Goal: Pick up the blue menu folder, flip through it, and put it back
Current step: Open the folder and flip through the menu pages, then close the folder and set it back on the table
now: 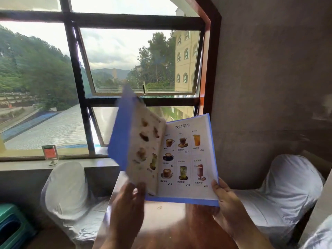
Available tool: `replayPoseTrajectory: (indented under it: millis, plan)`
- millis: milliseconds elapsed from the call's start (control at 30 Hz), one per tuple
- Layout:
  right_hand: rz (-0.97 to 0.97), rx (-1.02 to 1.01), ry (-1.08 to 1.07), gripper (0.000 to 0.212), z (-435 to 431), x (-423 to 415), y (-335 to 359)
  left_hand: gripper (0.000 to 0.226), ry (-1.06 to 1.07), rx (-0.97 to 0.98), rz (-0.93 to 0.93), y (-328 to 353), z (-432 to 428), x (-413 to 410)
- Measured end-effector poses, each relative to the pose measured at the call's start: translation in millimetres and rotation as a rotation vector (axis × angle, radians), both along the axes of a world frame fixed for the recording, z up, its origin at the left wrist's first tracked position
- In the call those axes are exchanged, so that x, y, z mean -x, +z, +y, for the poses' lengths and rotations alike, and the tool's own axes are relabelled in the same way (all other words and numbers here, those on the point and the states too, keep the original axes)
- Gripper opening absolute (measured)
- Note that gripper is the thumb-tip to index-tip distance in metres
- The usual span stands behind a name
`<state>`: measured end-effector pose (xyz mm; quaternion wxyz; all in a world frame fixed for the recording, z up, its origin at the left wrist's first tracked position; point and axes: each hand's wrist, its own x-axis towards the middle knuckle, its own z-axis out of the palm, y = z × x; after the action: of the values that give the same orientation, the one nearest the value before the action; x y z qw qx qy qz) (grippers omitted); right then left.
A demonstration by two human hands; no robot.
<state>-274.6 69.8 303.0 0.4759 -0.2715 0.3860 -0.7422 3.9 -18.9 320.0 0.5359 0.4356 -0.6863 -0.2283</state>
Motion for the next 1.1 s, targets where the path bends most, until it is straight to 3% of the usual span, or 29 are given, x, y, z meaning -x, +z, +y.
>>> replayPoseTrajectory:
  millis: [100, 167, 300, 400, 467, 533, 633, 933, 1100]
  plan:
    - [-0.005, 0.044, 0.029, 0.028, -5, -10, 1, 0.1, -0.282, 0.053, -0.341, 8, 3, 6]
    - [0.013, 0.095, 0.064, 0.035, -1, -16, 8, 0.106, -0.268, 0.091, -0.313, 9, 0, 9]
    - [0.063, 0.127, 0.131, 0.066, 5, -20, 18, 0.095, -0.092, -0.167, 0.08, 14, -3, 15]
    - [0.086, 0.062, 0.134, 0.064, 5, -12, 12, 0.049, -0.115, -0.285, 0.192, 11, -11, 18]
    - [0.089, 0.021, 0.154, 0.062, 7, -7, 10, 0.035, -0.089, -0.256, 0.224, 10, -11, 18]
    - [0.123, -0.001, 0.149, 0.057, 7, -6, 10, 0.032, -0.085, -0.243, 0.241, 8, -12, 18]
    - [0.187, -0.001, 0.141, 0.065, 8, -3, 9, 0.032, -0.086, -0.237, 0.249, 6, -11, 20]
    - [0.171, 0.004, 0.097, 0.059, 12, -7, 9, 0.034, -0.133, -0.23, 0.268, 0, -13, 24]
    - [0.203, -0.17, 0.012, 0.044, 24, -9, -40, 0.048, -0.181, -0.431, 0.212, -49, -8, 24]
